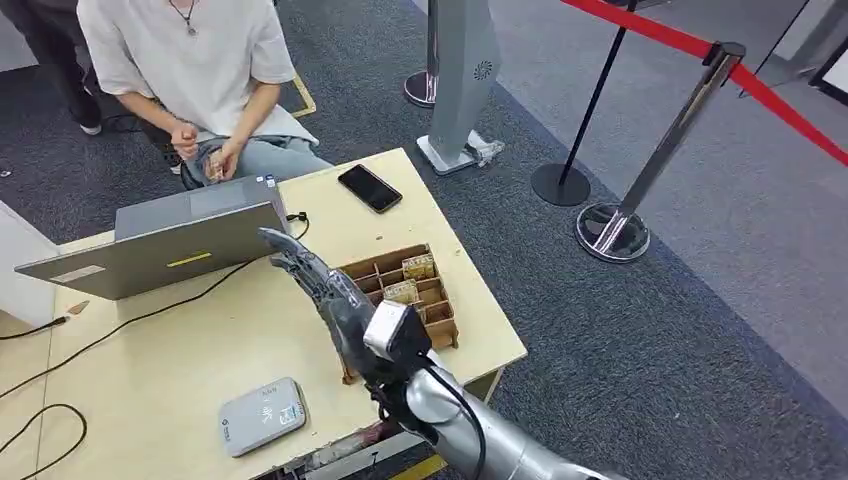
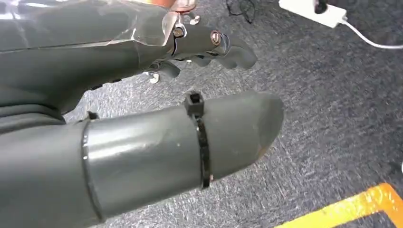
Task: Pass the card to the sensor for recognition and then transmit it.
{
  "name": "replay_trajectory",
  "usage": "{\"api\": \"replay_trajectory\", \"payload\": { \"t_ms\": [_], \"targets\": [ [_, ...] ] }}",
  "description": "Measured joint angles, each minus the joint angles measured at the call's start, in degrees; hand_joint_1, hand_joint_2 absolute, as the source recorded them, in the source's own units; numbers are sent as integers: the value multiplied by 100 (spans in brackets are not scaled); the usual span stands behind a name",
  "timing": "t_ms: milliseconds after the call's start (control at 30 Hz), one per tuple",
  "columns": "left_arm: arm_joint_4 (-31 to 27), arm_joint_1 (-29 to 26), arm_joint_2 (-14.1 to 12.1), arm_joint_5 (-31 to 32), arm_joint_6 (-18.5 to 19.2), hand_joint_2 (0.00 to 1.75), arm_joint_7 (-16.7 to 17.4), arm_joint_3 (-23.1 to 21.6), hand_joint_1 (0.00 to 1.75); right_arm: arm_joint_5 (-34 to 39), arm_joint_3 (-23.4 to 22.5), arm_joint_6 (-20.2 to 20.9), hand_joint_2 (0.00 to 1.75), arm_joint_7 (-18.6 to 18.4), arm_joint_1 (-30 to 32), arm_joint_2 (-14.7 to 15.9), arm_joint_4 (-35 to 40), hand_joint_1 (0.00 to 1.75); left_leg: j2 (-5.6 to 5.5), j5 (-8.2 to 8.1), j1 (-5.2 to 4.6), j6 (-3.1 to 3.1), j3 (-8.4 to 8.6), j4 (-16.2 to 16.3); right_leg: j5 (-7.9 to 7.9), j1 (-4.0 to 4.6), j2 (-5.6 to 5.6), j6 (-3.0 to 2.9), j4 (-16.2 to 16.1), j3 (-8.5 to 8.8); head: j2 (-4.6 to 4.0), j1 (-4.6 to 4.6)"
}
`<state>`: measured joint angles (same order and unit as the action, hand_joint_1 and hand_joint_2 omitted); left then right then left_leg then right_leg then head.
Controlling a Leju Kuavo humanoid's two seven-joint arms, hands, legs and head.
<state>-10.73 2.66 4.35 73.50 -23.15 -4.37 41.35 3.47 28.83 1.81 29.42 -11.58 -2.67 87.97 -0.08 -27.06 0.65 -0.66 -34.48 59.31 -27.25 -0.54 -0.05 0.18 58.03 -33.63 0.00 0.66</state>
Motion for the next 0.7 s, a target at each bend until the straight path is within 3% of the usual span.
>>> {"api": "replay_trajectory", "payload": {
  "t_ms": [467, 700],
  "targets": [
    [0, 1, 74, -13, -37, 0, 15, 31, 0, -52, 31, -2, 0, -2, -15, 0, 0, 0, -1, 0, 0, 1, 0, 0, 0, 0, -1, 0, 0, 1, 0, 0],
    [0, 9, 96, -22, -83, 0, 179, 55, 0, -238, 70, -18, 0, -116, -71, 0, -2, 0, 0, 0, 0, 1, 0, 0, 0, 0, -1, 0, 1, 1, 0, 0]
  ]
}}
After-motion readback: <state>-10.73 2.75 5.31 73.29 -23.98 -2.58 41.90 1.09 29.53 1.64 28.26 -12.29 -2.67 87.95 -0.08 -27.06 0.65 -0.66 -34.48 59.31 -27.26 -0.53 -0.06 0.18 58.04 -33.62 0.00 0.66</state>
